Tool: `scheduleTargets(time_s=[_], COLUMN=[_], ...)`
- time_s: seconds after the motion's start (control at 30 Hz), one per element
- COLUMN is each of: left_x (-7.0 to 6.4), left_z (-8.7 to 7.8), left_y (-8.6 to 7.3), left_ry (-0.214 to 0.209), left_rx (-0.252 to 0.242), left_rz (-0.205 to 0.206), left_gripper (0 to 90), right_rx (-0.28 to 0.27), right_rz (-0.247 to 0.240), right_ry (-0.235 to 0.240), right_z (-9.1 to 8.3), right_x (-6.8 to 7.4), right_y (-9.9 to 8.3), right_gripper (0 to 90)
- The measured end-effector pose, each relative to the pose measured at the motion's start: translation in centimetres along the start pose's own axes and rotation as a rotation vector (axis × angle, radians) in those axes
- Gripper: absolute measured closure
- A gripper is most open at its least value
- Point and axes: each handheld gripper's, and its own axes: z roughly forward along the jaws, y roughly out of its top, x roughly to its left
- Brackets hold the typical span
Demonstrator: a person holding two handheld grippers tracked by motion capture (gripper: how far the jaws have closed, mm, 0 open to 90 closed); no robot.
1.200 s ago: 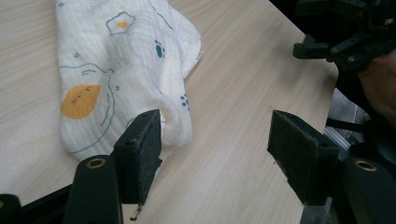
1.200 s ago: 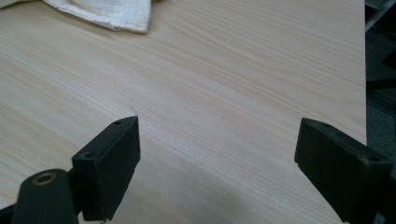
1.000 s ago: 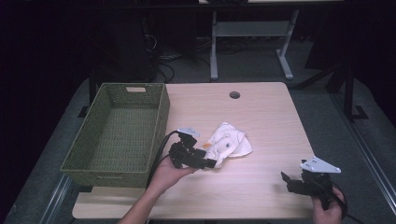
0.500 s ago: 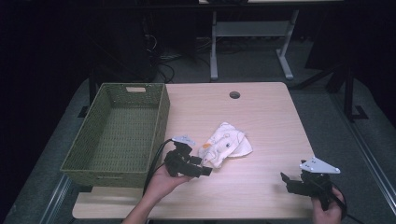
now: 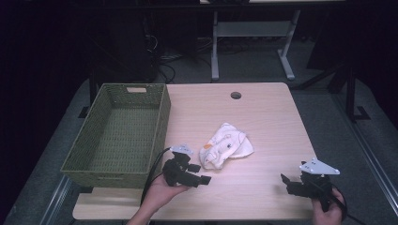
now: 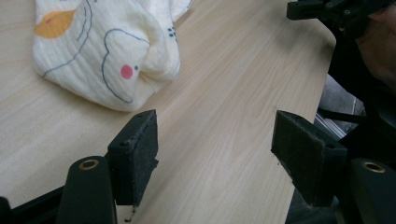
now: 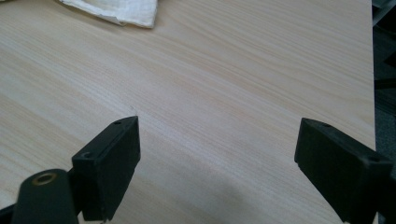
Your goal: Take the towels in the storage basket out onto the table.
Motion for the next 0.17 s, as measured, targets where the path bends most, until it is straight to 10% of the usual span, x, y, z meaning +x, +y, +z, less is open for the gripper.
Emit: scheduleTargets(time_s=[0.17], left_x=[0.10], left_z=[0.46], left_y=[-0.84], left_ry=[0.007], left_rx=[0.029], left_rz=[0.006], left_gripper=[30.3], right_rx=[-0.007], right_rz=[-0.018], right_ry=[0.010], right_z=[0.03], right_x=[0.13], right_y=[-0.04], right_gripper=[13.9])
